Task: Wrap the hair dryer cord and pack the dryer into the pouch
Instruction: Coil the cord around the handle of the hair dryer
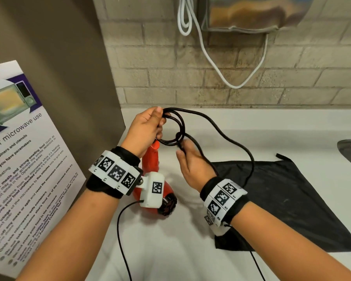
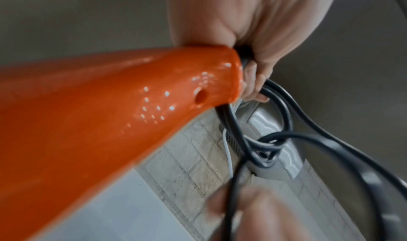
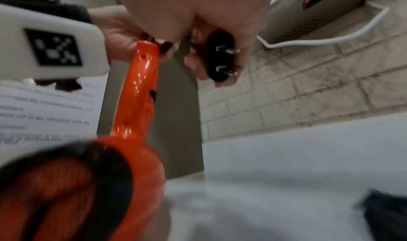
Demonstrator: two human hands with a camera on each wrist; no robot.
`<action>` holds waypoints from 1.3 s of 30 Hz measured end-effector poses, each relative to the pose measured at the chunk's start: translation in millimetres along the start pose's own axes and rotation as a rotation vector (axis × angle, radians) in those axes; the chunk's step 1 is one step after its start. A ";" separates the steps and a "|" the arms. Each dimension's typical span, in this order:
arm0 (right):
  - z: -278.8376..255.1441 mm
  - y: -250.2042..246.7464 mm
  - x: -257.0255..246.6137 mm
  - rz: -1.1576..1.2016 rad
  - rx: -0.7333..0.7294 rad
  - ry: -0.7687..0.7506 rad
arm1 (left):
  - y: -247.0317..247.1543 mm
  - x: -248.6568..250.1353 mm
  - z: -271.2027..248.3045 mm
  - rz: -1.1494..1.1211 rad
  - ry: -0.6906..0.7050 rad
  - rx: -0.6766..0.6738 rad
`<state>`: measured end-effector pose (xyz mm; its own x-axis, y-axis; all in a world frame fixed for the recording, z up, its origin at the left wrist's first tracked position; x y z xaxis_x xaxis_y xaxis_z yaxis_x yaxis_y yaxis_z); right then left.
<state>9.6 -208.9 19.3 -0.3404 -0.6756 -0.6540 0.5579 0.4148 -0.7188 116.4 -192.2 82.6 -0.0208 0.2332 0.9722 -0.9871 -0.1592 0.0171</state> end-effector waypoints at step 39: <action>0.5 -41.3 139.1 0.543 0.215 0.655 | -16.5 1.0 -8.3 -0.162 -0.014 -0.025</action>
<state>-60.4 -320.4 -41.8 -0.3159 0.0949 -0.9440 0.8771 0.4086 -0.2524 131.4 -181.4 81.3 0.1406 0.2409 0.9603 -0.9811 -0.0966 0.1678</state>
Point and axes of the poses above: each hand's wrist, its own z-axis towards the middle knuckle, its own y-axis out of the palm, x = y × z, the point moved 10 cm from there along z, towards the middle knuckle, and after that the axes turned 12 degrees about -x, right-handed, at the moved point
